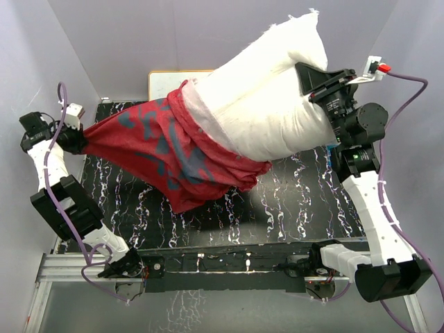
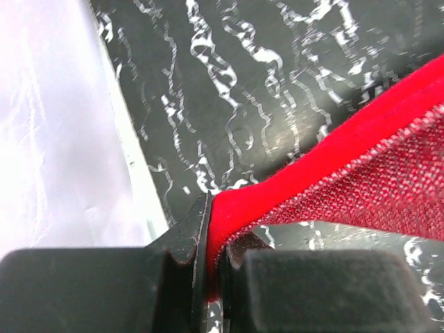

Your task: Remove the pillowcase from the pillow

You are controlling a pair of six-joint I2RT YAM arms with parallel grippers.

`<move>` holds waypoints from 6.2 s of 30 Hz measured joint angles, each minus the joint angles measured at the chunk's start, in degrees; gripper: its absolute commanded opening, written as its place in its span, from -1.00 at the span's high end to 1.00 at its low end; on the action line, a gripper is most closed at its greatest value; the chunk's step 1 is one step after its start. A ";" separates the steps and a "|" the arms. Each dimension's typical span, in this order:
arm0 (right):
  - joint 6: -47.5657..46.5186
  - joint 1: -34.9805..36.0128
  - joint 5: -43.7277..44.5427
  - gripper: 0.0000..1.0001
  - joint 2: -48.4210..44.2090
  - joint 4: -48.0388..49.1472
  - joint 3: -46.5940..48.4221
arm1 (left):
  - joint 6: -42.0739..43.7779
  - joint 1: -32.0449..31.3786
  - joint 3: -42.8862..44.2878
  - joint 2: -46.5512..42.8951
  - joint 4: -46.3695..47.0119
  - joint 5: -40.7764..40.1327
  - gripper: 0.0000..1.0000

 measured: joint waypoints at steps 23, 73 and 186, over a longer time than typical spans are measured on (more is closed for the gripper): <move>-8.76 -0.68 13.57 0.84 -4.83 -9.57 -0.68 | 1.95 -4.57 1.14 -0.09 -2.69 -5.35 -0.94; -2.45 -11.39 -7.13 0.84 5.09 -17.86 3.67 | 9.90 -36.28 -36.81 -20.85 -1.88 -22.56 1.00; -14.75 -18.53 40.74 -0.96 -17.92 -14.05 -23.85 | -31.52 -19.89 -7.50 -14.45 14.64 -10.82 -0.94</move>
